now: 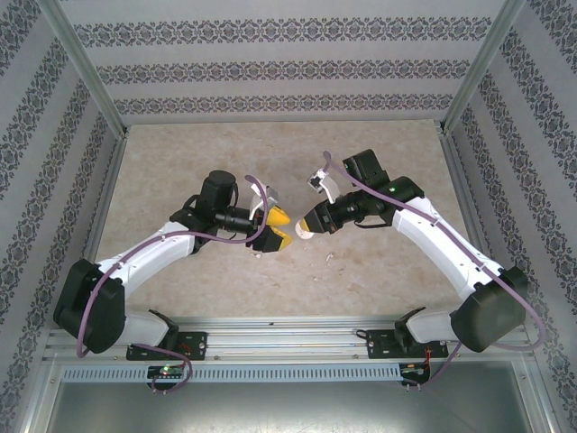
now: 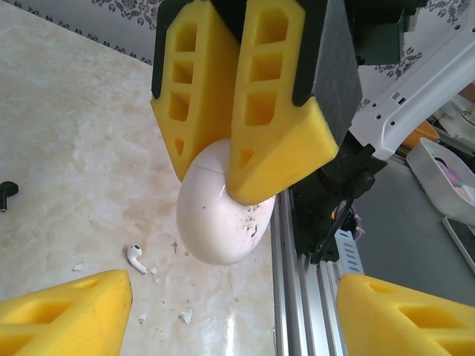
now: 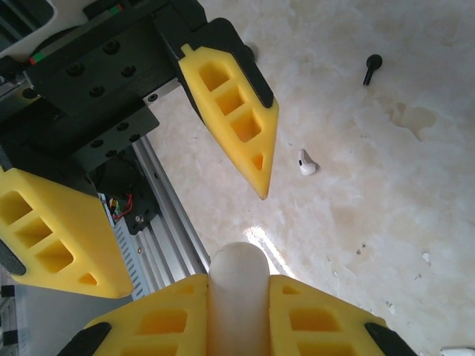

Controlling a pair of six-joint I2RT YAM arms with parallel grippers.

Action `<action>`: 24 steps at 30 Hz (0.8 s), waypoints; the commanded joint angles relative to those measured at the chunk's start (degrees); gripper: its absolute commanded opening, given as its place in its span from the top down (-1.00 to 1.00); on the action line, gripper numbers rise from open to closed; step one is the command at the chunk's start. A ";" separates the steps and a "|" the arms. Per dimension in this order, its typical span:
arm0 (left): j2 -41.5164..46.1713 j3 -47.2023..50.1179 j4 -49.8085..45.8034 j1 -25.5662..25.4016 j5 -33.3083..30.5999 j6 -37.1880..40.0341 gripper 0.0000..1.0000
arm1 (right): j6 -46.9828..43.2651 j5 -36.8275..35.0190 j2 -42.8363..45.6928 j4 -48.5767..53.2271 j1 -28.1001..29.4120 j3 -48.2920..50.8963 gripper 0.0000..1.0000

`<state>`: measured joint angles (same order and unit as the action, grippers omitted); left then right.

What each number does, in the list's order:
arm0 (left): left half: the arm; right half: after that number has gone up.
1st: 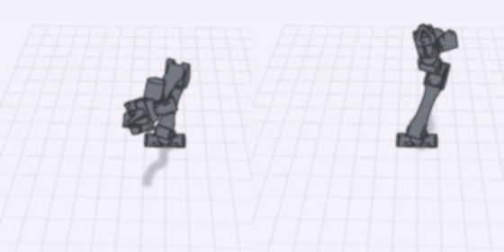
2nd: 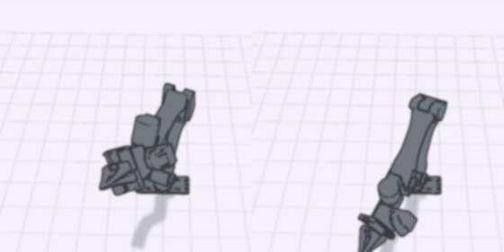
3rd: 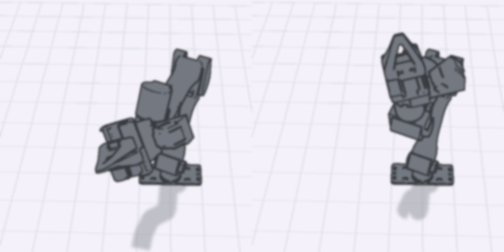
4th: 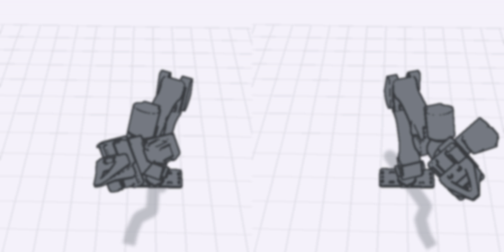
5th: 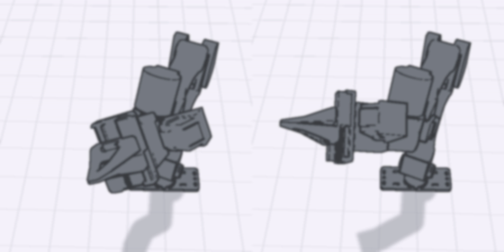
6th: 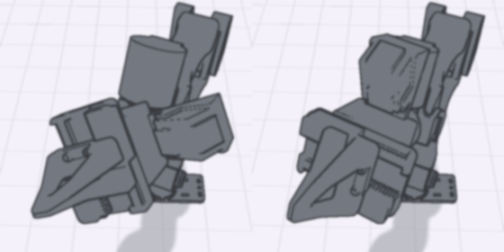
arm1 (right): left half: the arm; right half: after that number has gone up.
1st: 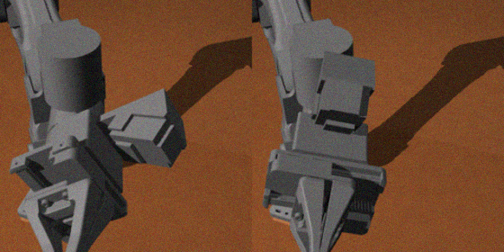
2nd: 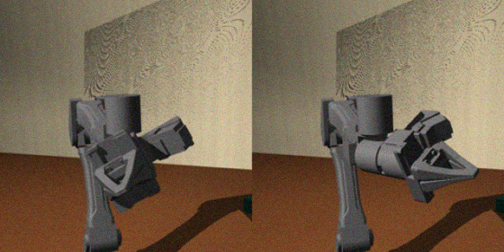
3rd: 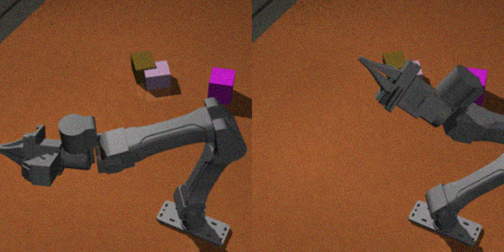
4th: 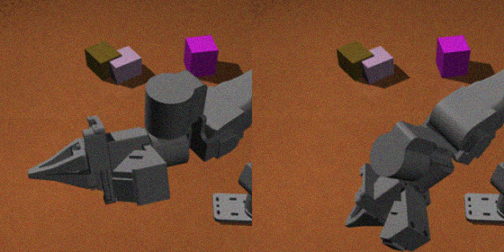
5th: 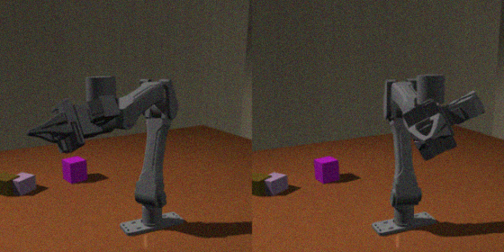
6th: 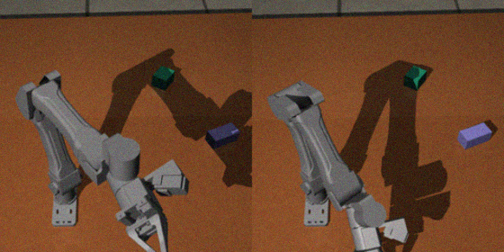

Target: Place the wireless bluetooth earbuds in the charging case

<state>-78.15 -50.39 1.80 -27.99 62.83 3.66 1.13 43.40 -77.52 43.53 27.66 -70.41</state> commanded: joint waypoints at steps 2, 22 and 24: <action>-0.58 -1.43 1.49 0.70 2.31 0.47 -0.45 | -3.14 1.95 0.85 0.78 0.64 -1.61 0.97; -4.58 -3.66 5.59 -0.09 9.51 -5.87 -0.10 | -6.54 6.86 4.57 -1.35 0.99 0.28 0.95; -4.82 -3.88 5.72 -0.53 9.51 -5.86 -0.10 | -6.65 6.90 4.33 -1.00 1.16 0.02 0.95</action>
<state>-82.78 -52.49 4.45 -28.12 70.15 -1.32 -3.49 48.10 -74.00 43.22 28.27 -70.43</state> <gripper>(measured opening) 0.551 0.185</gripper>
